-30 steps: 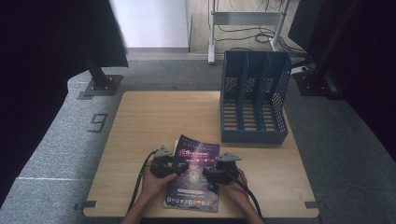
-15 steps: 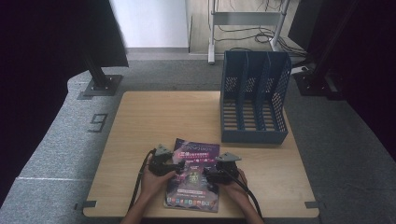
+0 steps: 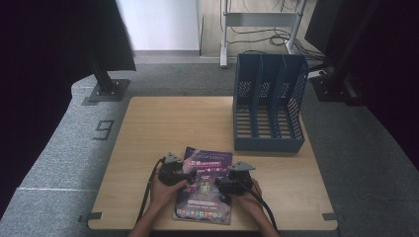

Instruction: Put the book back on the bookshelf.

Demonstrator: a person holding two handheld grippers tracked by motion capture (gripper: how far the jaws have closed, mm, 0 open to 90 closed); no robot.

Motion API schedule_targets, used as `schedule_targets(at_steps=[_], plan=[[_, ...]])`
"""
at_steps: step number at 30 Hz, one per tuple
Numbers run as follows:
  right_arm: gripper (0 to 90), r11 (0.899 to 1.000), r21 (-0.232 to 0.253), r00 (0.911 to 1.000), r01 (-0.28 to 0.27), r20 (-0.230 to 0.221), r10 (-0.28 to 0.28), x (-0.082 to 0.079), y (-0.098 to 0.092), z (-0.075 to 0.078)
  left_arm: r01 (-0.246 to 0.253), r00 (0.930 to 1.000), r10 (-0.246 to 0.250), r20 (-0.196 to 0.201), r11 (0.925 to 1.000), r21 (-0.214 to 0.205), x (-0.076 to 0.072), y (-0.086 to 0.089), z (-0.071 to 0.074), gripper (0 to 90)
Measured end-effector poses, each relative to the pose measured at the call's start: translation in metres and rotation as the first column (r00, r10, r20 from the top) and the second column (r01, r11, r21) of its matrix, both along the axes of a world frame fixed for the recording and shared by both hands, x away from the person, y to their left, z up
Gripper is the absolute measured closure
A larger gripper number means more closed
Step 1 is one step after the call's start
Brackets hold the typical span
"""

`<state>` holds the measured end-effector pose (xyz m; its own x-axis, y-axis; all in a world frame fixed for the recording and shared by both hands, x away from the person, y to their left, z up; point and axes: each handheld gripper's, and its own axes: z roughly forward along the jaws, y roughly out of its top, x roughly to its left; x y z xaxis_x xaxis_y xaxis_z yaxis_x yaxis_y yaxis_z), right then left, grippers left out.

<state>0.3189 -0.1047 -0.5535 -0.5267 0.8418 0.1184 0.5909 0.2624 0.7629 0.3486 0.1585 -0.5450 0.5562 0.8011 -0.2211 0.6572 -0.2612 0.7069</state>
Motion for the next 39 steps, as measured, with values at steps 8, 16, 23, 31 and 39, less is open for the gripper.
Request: schedule_targets(at_steps=[8,16,23,31,39], plan=[[20.8,1.000,0.000,1.0000,0.000,0.000,0.000,0.000,0.000,0.000,-0.014,0.9999,0.014,0.005,0.9991,-0.041,-0.002,0.001,0.003,25.3],[20.9,1.000,0.001,1.0000,-0.001,0.000,0.001,0.000,0.000,0.000,0.009,0.9997,-0.006,0.026,0.9936,-0.113,-0.004,0.007,0.010,27.8],[20.9,1.000,0.001,1.0000,-0.002,0.000,0.002,0.000,0.000,0.000,0.037,0.9988,-0.032,0.036,0.9869,-0.157,-0.004,0.010,0.013,28.3],[21.8,1.000,0.004,1.0000,-0.005,0.001,0.005,-0.001,-0.001,0.000,0.051,0.9987,-0.049,0.016,0.9858,-0.160,-0.002,0.008,0.013,30.4],[22.0,1.000,0.006,1.0000,-0.007,0.000,0.007,-0.001,-0.002,0.000,0.063,0.9978,-0.065,-0.010,0.9886,-0.137,0.010,0.001,0.011,32.2]])
